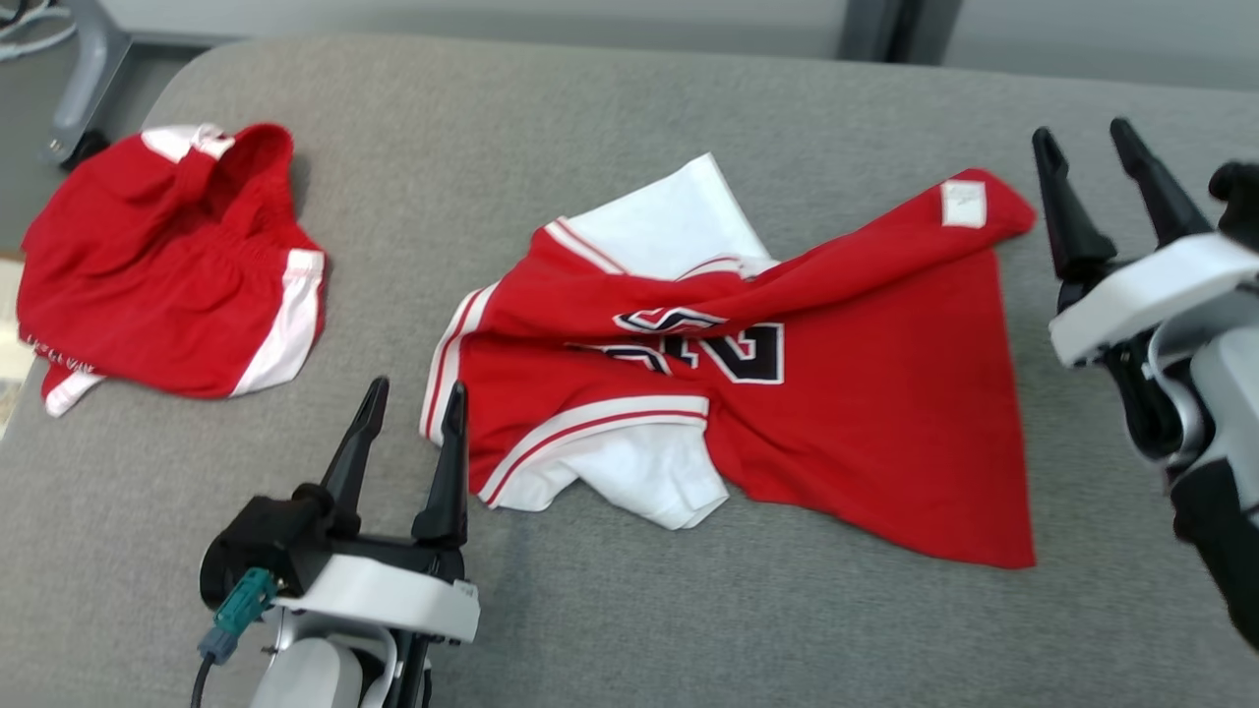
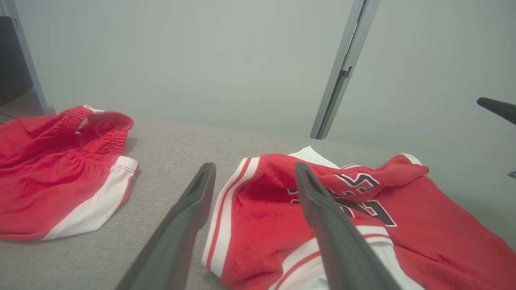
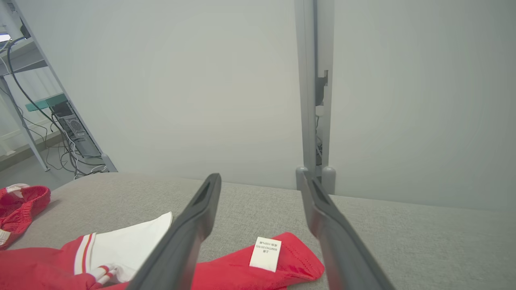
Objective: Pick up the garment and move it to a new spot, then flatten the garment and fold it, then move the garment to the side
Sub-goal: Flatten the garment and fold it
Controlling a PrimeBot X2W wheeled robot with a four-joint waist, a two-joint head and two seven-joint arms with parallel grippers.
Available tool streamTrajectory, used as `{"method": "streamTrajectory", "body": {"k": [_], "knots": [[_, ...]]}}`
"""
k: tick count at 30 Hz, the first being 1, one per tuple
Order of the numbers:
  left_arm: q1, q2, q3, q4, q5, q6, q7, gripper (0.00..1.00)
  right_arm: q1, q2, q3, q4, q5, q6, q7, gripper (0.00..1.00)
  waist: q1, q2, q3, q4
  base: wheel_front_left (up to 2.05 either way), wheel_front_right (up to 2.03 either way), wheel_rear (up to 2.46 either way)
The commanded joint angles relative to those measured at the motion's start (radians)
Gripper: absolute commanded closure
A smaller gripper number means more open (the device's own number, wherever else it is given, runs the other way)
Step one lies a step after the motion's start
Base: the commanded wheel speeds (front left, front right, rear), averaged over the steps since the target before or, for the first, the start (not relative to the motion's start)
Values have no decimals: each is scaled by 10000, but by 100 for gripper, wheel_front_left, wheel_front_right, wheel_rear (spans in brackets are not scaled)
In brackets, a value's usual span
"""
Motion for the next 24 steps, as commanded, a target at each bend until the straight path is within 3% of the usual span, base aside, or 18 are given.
{"method": "streamTrajectory", "body": {"k": [1, 7, 13, 24], "knots": [[131, 34, 89, 35, 118, -53, -17, 0, 346, -6, -102, -239, -86, 3, -50, 0, 0, 0, -465, -446, 0, 0, 0], [449, 36, 312, 174, 166, -245, -17, 0, 2198, -30, -788, -2152, -442, 1, -49, 0, 0, 0, -1088, -903, 0, 0, 0], [674, 36, 570, 41, 106, -122, -17, 0, 4146, 283, -1811, -3835, -1150, 3, -50, 0, 0, 0, -1470, -1329, 0, 0, 0], [1061, 33, 873, -54, 15, -42, -17, 0, 7218, 1826, -3297, -5720, -2389, 3, -50, 0, 0, 0, -1897, -1819, 0, 0, 0]]}}
